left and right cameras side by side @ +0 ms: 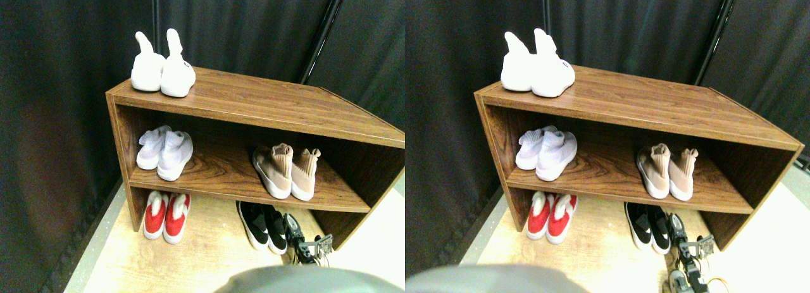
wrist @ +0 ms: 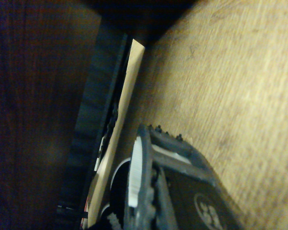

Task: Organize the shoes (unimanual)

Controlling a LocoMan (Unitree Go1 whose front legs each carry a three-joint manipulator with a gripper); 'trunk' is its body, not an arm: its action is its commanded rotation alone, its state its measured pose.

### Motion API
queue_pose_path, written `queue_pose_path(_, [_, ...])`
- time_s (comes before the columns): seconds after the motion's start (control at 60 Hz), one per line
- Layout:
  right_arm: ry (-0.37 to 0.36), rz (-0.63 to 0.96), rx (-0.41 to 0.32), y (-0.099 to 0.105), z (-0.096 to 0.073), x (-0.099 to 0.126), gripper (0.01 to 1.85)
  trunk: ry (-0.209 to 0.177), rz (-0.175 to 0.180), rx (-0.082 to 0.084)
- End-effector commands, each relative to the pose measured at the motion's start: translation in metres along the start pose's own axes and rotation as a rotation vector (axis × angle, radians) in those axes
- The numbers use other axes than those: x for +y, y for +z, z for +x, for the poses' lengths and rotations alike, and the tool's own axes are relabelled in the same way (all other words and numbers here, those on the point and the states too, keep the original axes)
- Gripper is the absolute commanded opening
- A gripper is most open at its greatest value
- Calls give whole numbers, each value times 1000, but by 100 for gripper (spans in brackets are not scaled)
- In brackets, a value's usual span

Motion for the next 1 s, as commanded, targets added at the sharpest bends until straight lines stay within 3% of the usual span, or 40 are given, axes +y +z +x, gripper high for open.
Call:
queue_pose_path(0.017, [43, -15, 6, 2, -1, 9, 6, 2, -8, 9])
queue_pose_path(0.167, [105, -65, 53, 9, -4, 15, 6, -12, 1, 4])
queue_pose_path(0.283, [123, -68, 19, 15, -14, 30, 6, -21, 8, -3])
queue_pose_path(0.4, [162, -80, 33, 19, -23, 40, 6, -35, 14, -16])
queue_pose_path(0.567, [231, -87, 106, 27, -45, 53, 6, -48, 20, -33])
queue_pose_path(0.7, [249, -90, 80, 29, -64, 57, 6, -59, 24, -53])
queue_pose_path(0.967, [316, -87, 130, 32, -106, 66, 6, -76, 29, -89])
queue_pose_path(1.0, [343, -91, 169, 32, -113, 69, 6, -79, 31, -96])
